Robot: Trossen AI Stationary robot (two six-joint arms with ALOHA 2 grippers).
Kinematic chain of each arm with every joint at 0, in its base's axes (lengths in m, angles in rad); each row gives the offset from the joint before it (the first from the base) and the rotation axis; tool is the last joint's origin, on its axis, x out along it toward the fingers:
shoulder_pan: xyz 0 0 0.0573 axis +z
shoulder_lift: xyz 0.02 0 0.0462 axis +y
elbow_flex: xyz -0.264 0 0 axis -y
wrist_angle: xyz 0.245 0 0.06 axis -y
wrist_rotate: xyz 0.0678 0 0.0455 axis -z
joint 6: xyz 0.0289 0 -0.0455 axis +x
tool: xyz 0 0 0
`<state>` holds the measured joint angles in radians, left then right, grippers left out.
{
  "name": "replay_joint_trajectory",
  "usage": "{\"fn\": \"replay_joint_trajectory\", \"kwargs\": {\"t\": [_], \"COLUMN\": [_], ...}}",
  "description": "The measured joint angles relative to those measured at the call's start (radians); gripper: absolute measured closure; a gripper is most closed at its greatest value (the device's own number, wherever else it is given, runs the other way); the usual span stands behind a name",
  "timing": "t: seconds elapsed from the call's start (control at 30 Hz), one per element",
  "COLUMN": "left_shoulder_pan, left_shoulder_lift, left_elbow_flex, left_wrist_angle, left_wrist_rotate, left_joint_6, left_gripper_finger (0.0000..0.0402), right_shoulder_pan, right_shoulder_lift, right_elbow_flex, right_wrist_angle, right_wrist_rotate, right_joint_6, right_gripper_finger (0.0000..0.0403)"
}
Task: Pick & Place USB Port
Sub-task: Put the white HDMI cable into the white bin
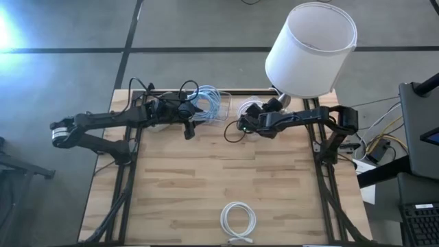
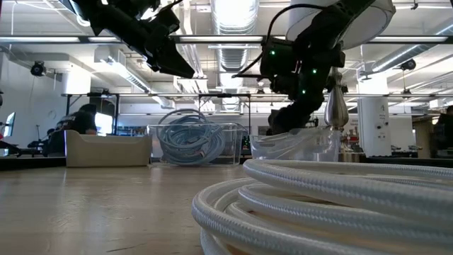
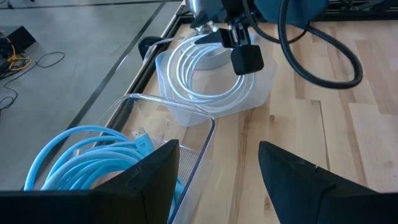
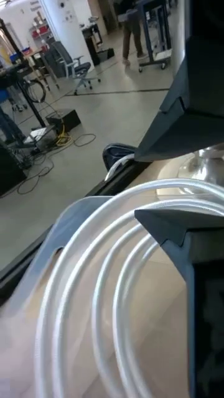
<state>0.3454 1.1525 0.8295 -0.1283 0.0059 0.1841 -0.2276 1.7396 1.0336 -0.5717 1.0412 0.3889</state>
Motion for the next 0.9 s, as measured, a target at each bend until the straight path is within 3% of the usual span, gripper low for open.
{"fn": "replay_joint_trajectory", "kwargs": {"t": [0.13, 0.37, 0.63, 0.9], "left_shoulder_pan": [0.000, 0.000, 0.000, 0.000], "left_shoulder_lift": [0.000, 0.000, 0.000, 0.000], "left_elbow_flex": [0.000, 0.000, 0.000, 0.000], "left_wrist_angle": [0.000, -0.001, -0.003, -0.006], "left_wrist_rotate": [0.000, -0.001, -0.005, -0.005], "left_joint_6": [0.000, 0.000, 0.000, -0.001], "left_gripper_finger": [0.0177, 0.0177, 0.0177, 0.0177], "right_shoulder_pan": [0.006, 0.050, 0.154, 0.272], "right_shoulder_lift": [-0.018, -0.086, -0.186, -0.219], "right_elbow_flex": [0.026, 0.077, 0.089, 0.061], "right_wrist_angle": [-0.002, -0.008, -0.028, -0.027], "right_wrist_rotate": [-0.045, -0.359, -0.531, -0.826], "right_joint_6": [-0.001, -0.057, -0.056, -0.050], "right_gripper_finger": [0.0260, 0.0250, 0.0250, 0.0254]}}
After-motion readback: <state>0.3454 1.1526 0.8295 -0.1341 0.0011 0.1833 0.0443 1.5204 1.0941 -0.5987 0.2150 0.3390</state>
